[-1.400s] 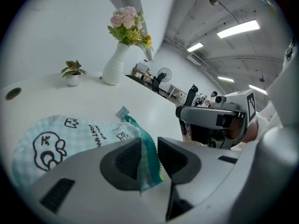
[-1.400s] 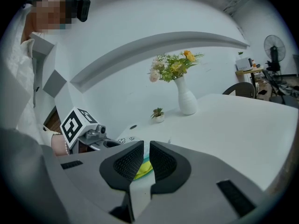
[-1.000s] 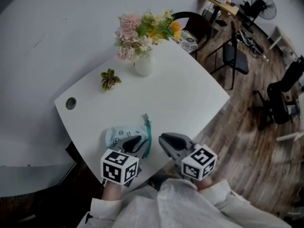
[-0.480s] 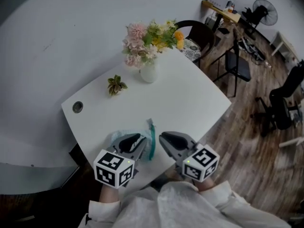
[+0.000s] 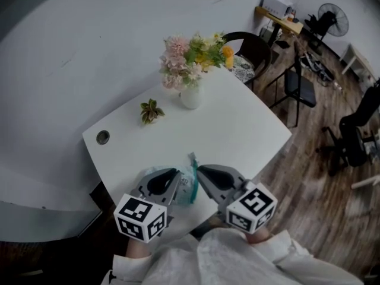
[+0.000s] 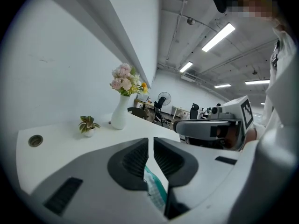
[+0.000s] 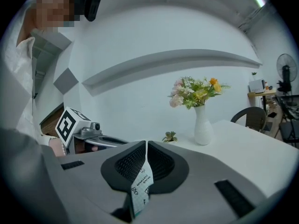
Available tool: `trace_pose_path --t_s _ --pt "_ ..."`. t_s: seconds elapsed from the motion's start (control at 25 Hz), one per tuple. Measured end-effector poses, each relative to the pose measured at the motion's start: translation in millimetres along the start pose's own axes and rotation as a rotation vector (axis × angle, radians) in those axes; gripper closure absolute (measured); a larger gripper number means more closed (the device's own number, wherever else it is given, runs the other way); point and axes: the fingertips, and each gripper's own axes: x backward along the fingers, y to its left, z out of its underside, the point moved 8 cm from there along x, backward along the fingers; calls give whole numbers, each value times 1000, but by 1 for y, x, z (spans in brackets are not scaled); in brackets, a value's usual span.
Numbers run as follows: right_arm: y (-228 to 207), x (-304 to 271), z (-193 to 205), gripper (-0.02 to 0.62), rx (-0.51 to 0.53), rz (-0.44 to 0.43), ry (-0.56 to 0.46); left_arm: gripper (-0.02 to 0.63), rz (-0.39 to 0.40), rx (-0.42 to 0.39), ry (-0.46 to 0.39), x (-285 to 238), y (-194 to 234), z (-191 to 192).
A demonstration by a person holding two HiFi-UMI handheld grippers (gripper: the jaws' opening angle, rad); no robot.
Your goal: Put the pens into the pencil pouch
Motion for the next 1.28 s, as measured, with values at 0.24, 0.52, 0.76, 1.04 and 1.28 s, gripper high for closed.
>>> trace_pose_path --t_s 0.24,0.52,0.76,1.04,1.28 --pt "4 -3 -3 584 -9 -10 -20 591 -23 12 -24 8 -2 -1" --pt "12 -6 0 586 -3 -17 -10 598 -72 25 -10 12 -1 8" --pt "12 -6 10 588 6 -9 20 600 -64 58 -6 16 0 14" --pt "13 -2 11 589 8 3 -2 600 -60 67 -6 18 0 16" --pt "15 -2 10 589 20 9 -1 600 -50 69 -7 20 -2 18"
